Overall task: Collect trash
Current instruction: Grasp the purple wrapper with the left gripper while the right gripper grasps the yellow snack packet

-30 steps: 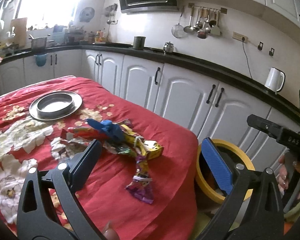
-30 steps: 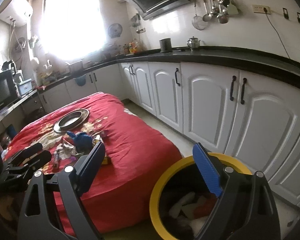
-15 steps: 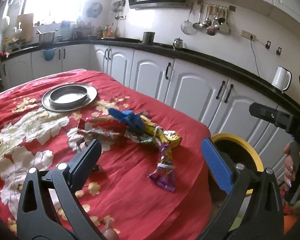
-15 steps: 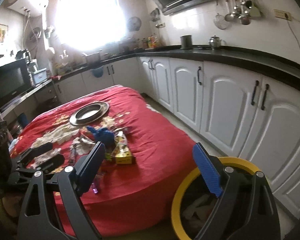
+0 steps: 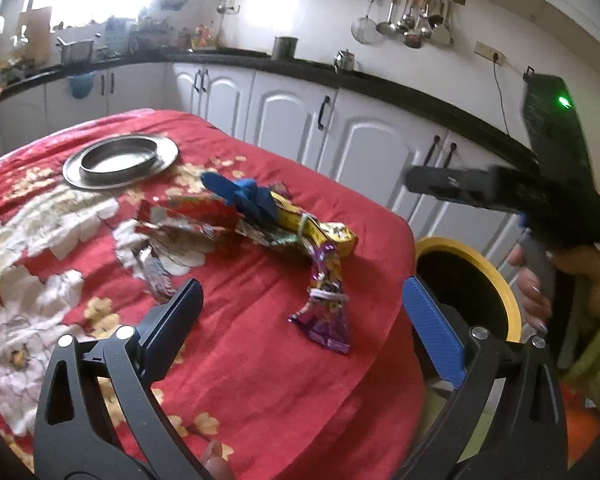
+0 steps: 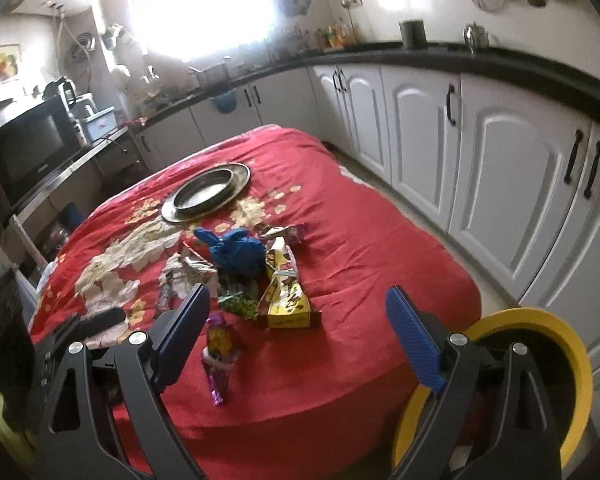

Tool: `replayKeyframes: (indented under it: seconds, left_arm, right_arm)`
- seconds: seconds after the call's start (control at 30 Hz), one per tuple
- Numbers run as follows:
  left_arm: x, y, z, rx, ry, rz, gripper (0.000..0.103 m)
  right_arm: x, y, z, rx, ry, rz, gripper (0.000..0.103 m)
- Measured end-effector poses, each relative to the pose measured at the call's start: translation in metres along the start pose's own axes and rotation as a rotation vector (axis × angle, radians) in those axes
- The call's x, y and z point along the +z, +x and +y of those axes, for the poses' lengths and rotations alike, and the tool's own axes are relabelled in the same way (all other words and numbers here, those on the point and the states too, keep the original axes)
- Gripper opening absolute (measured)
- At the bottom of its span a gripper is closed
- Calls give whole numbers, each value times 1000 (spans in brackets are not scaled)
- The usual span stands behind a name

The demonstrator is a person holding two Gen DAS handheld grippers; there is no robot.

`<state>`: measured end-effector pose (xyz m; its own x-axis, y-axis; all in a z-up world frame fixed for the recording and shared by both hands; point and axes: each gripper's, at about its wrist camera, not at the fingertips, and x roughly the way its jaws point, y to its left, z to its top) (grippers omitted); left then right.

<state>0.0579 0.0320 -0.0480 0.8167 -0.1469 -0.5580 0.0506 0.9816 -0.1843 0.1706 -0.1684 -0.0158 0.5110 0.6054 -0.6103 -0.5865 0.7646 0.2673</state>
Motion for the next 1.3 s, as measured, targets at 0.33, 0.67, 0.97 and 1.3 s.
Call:
replayKeyframes:
  seconds: [0.33, 0.67, 0.97, 1.3]
  left_arm:
    - [-10, 27, -7, -59, 7, 91, 72]
    - [-13, 48, -10, -86, -11, 147, 55]
    - [-17, 64, -6, -92, -44, 206, 42]
    - [-22, 65, -5, -96, -47, 230, 36]
  right_arm:
    - [8, 46, 9, -5, -89, 63, 86]
    - [16, 104, 17, 25, -130, 169, 76]
    - [12, 143, 12, 35, -124, 270, 62]
    - [2, 149, 7, 30, -134, 294, 47]
